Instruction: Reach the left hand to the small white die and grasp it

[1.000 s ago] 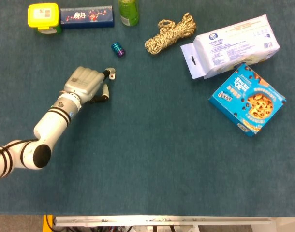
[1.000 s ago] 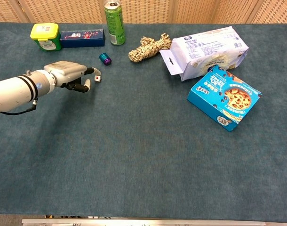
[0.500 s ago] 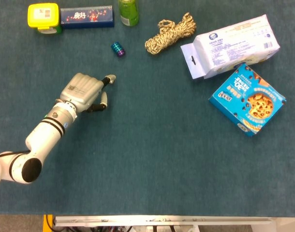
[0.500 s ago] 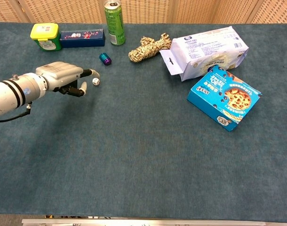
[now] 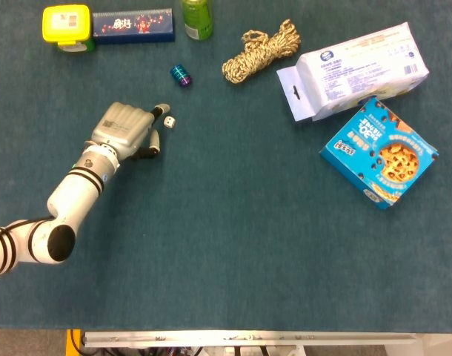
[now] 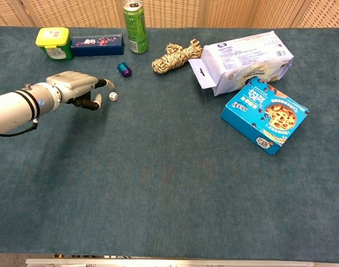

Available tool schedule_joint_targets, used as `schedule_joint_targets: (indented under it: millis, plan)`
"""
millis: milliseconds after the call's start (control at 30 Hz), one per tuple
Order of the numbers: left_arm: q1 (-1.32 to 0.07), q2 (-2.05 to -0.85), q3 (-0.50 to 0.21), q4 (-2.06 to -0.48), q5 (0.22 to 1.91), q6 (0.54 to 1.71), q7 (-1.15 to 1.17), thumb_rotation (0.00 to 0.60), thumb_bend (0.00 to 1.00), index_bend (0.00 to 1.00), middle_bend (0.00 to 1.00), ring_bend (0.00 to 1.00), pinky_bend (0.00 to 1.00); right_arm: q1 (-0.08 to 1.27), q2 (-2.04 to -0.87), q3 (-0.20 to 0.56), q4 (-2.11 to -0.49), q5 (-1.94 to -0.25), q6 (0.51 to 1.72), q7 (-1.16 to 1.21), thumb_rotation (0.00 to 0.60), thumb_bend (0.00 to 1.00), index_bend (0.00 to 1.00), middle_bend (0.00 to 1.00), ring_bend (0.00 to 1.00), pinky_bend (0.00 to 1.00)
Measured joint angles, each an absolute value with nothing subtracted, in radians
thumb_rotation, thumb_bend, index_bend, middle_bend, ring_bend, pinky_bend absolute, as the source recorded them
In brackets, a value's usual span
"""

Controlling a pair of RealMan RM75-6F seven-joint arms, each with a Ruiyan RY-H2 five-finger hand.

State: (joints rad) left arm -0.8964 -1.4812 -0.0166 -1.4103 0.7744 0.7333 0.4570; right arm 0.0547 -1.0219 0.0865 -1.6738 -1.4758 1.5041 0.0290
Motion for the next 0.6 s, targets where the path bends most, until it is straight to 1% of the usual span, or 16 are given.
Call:
schedule_joint_targets:
  millis: [333, 600]
  plan:
    - [-0.907, -1.496, 0.001, -1.406, 0.759, 0.731, 0.483, 0.290, 0.72, 0.10, 0.99, 0.98, 1.00, 0.054, -1.023, 0.087, -1.668, -1.472, 1.502, 0.034, 0.600, 0.33, 0.39, 0.43, 0.31, 0.30]
    - [-0.905, -1.470, 0.011, -1.451, 0.766, 0.747, 0.489, 0.291, 0.72, 0.10, 0.99, 0.98, 1.00, 0.054, -1.025, 0.087, -1.665, -1.472, 1.502, 0.036, 0.600, 0.33, 0.39, 0.43, 0.31, 0.30]
